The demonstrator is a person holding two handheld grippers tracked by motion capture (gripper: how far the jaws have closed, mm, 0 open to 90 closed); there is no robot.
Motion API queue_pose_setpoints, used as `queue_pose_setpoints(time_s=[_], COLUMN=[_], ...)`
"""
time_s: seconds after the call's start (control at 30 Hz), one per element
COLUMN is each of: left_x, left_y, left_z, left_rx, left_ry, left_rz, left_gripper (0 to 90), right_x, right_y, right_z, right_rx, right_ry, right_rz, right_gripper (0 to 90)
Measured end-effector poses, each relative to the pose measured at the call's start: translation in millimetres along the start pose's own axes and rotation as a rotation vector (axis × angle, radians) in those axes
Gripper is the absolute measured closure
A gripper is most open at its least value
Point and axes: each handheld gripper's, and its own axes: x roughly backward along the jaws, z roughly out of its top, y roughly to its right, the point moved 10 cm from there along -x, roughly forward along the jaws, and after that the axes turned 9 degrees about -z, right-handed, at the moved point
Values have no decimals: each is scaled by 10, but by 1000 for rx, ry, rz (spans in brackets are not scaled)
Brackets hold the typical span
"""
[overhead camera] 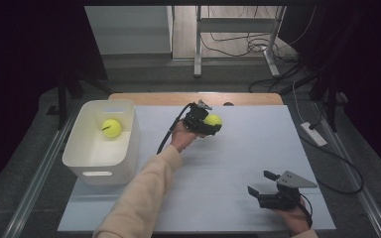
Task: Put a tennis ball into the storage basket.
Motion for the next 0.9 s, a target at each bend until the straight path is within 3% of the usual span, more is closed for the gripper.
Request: queue_pose_setpoints(time_s=[0.33, 0.9], left_x=[189, 313], left_y=[29, 75], left_z=[-5, -6], left_rx=[-14, -28], left_ry=[27, 47], left_rz=[7, 12], left_gripper=[275, 275], right_x=[-8, -8], right_y=[-7, -11], right_z=[-6, -13], right_rx=[10, 12], right_ry=[-5, -10], right_rz=[-7, -9], right_gripper=[134, 135])
